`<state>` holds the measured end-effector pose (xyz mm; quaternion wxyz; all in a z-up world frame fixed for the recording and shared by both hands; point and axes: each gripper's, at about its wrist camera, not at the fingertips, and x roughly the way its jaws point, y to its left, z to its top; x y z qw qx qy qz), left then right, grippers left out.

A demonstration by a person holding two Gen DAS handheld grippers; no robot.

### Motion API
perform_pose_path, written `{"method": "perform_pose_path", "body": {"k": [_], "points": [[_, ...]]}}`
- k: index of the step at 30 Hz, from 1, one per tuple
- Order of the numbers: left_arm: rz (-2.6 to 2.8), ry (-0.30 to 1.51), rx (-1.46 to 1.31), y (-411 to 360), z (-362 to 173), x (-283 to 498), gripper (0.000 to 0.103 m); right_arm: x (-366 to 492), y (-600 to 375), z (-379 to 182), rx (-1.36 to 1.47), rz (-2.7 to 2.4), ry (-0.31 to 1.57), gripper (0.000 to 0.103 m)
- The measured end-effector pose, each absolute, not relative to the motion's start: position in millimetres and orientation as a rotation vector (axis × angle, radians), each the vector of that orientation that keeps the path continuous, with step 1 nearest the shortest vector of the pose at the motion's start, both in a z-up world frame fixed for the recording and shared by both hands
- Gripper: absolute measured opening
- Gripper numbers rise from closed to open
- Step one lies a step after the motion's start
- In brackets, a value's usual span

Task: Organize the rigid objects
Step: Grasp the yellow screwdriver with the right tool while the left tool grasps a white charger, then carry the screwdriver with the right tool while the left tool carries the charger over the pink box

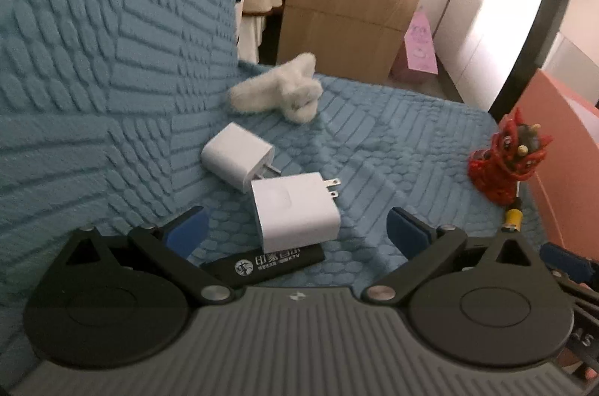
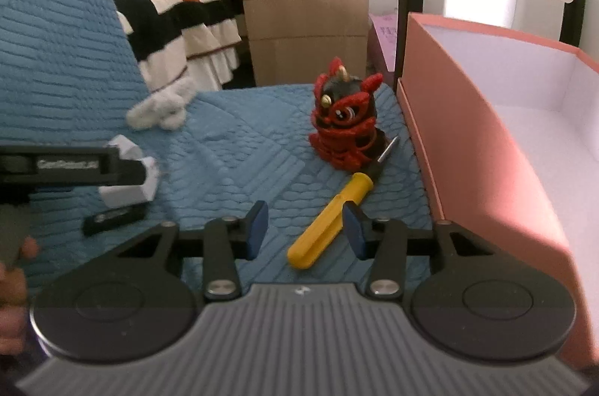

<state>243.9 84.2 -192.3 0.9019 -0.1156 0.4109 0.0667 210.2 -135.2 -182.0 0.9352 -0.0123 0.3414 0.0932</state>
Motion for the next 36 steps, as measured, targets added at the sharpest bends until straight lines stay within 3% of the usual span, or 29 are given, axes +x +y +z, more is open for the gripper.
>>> {"method": "perform_pose_path", "body": {"k": [10,22,23,27,36], "points": [[0.181,0.867,-0.222,85.4,-211.9,260.9,0.093,239.1,-127.4,-203.9,-0.085,0.128,0.725,0.048],[0.172,0.887,-0.233,87.8,-221.6,270.7,0.071,257.5,-131.0,-211.9,-0.097,0.068,0.749,0.045],[0.171,0.884,-0.24,88.3,-222.0,271.4,0.07,257.6,-131.4,-211.3,-0.102,0.072,0.751,0.038],[0.176,0.879,-0.215,83.2,-222.5,276.6,0.064,258.0,-136.5,-207.4,-0.085,0.062,0.773,0.032],[0.16,0.879,-0.235,74.8,-213.9,264.4,0.057,248.0,-139.8,-201.3,-0.103,0.056,0.803,0.026]]}}
